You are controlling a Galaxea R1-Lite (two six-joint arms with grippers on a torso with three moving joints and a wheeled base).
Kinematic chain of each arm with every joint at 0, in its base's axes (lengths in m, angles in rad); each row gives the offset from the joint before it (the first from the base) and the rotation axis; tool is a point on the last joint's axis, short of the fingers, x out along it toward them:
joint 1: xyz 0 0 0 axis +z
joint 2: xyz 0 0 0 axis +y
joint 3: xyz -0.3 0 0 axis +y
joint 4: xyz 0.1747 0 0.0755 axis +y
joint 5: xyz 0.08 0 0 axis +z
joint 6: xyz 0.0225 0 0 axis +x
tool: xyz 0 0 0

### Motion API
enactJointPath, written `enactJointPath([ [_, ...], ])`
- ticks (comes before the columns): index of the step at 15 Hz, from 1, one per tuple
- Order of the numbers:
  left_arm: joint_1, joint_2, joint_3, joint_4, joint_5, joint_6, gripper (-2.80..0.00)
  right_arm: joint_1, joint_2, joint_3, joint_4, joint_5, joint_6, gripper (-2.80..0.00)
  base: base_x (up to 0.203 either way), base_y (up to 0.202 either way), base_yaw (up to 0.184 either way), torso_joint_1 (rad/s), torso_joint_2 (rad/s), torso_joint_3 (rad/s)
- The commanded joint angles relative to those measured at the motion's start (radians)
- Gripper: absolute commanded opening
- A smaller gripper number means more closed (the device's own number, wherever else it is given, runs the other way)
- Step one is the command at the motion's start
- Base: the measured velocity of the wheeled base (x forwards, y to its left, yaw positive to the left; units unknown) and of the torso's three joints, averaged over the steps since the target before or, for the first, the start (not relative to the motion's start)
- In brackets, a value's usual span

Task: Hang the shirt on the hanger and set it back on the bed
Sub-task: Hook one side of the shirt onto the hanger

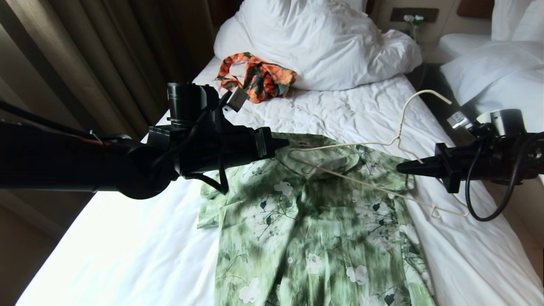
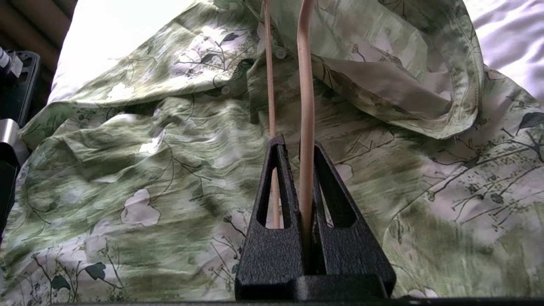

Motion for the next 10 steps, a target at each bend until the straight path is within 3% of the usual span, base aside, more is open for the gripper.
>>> enactJointPath([
  [1, -0.031, -0.006, 0.001, -0.002, -0.003, -0.003, -2.8, 0.007, 0.041, -0.033, -0.002, 0.006, 0.003, -2.8, 0.0, 0.0, 0.0, 0.0, 0.0, 0.0],
  [10, -0.079, 0.064, -0.138, 0.062, -0.003, 0.029, -2.8, 0.092, 0.051, -0.13, -0.002, 0.004, 0.009, -2.8, 0.0, 0.0, 0.0, 0.0, 0.0, 0.0],
])
